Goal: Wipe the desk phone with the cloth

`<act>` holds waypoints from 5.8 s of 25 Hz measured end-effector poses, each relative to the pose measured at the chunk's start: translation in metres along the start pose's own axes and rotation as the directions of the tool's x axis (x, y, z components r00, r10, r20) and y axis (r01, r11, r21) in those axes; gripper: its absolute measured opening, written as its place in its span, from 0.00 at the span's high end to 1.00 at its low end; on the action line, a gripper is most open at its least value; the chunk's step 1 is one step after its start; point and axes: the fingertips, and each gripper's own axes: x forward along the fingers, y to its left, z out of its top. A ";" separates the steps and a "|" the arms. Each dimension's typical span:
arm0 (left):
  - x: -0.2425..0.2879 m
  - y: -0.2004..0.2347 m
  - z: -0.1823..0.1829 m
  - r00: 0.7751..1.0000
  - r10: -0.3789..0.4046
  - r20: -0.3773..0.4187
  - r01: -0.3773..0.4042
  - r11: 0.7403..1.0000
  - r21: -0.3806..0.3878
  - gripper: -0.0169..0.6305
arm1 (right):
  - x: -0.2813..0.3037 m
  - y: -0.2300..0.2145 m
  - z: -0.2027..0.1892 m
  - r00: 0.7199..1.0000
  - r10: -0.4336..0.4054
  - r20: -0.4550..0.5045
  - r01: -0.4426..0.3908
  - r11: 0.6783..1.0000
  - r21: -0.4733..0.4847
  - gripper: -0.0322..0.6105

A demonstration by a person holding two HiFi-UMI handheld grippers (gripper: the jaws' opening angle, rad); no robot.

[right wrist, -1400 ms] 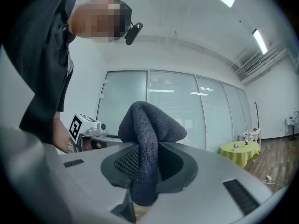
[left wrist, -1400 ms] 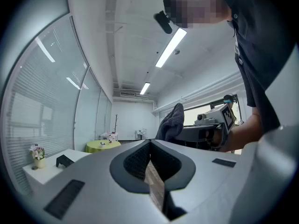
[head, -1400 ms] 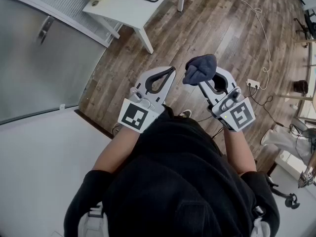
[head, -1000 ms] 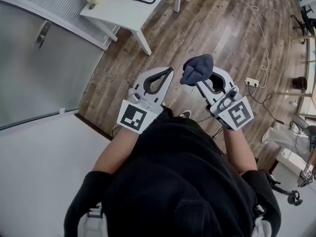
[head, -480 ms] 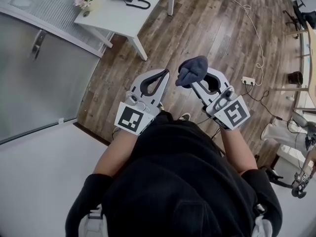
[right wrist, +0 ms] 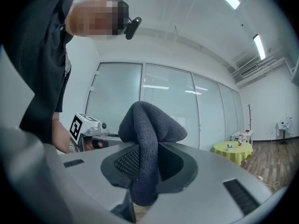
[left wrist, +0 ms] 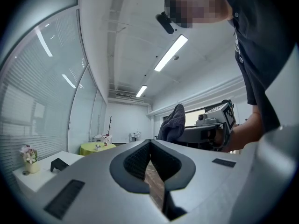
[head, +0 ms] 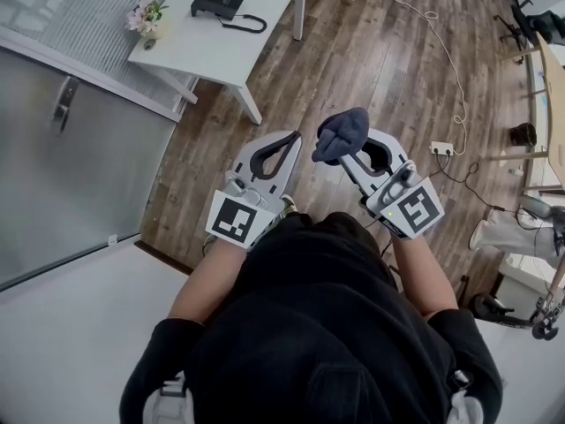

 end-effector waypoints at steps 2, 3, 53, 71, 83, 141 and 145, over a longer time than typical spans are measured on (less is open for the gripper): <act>0.003 0.005 -0.002 1.000 -0.006 -0.006 0.006 1.000 -0.005 0.96 | 0.002 -0.005 -0.001 1.000 -0.016 -0.002 0.016 1.000 -0.002 0.80; 0.005 0.006 -0.002 1.000 -0.009 -0.004 0.009 1.000 -0.006 0.96 | 0.003 -0.007 -0.002 1.000 -0.023 -0.002 0.023 1.000 -0.003 0.80; 0.316 -0.005 -0.007 0.995 0.089 -0.037 -0.089 0.996 0.007 0.96 | -0.056 -0.313 -0.014 0.994 0.101 0.034 -0.101 0.995 0.011 0.81; 0.376 0.051 -0.018 0.999 0.041 -0.031 -0.042 0.999 -0.007 0.96 | -0.020 -0.388 -0.025 1.000 -0.010 -0.009 0.010 1.000 -0.010 0.81; 0.408 0.171 -0.018 0.998 0.068 -0.016 -0.068 0.997 -0.022 0.96 | 0.096 -0.435 -0.038 0.998 0.037 -0.049 -0.036 0.999 0.006 0.81; 0.417 0.448 -0.019 0.514 0.858 -0.029 -0.858 0.514 0.000 0.96 | 0.396 -0.522 -0.055 0.528 0.849 0.000 -0.849 0.528 0.022 0.81; 0.392 0.458 -0.028 0.481 0.876 -0.031 -0.877 0.481 -0.018 0.96 | 0.413 -0.501 -0.062 0.499 0.866 -0.024 -0.866 0.499 0.019 0.81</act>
